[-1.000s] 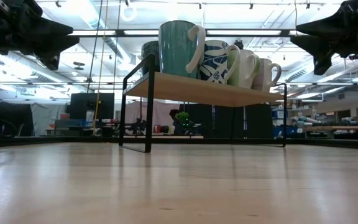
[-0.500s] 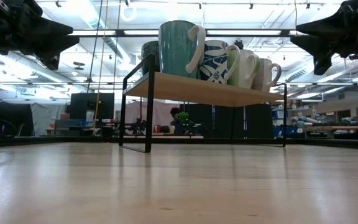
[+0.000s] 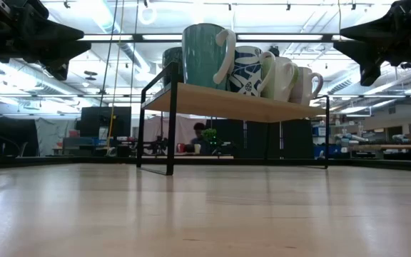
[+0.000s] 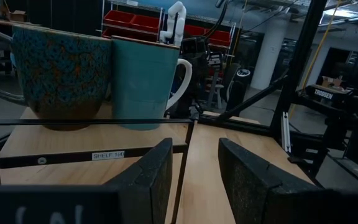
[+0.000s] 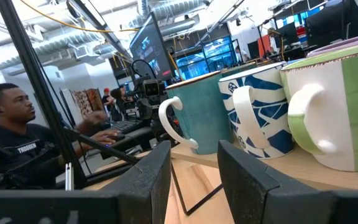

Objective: Place coffee mugs
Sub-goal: Return to Home Position

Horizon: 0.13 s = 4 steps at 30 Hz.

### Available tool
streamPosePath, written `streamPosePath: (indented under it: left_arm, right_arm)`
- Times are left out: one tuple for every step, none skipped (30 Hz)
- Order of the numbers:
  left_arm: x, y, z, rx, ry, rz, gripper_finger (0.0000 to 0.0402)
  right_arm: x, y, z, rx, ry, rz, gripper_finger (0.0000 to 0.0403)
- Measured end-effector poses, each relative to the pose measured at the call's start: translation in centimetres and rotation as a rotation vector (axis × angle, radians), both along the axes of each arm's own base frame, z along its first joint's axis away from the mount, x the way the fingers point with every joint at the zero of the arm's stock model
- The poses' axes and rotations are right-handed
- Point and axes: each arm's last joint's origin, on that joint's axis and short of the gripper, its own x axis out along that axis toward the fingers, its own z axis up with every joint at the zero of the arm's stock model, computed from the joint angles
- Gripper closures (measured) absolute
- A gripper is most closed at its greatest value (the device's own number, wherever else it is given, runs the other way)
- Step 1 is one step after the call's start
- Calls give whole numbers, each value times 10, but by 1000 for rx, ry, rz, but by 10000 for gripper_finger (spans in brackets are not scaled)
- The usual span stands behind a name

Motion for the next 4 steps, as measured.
streamPosePath:
  left_arm:
    - [0,0,0,0,0,0,265]
    - [0,0,0,0,0,0,265]
    - [0,0,0,0,0,0,265]
    - [0,0,0,0,0,0,265]
  right_arm:
    - [0,0,0,0,0,0,265]
    - [0,0,0,0,0,0,265]
    - [0,0,0,0,-1,0,265]
    - [0,0,0,0,0,0,265]
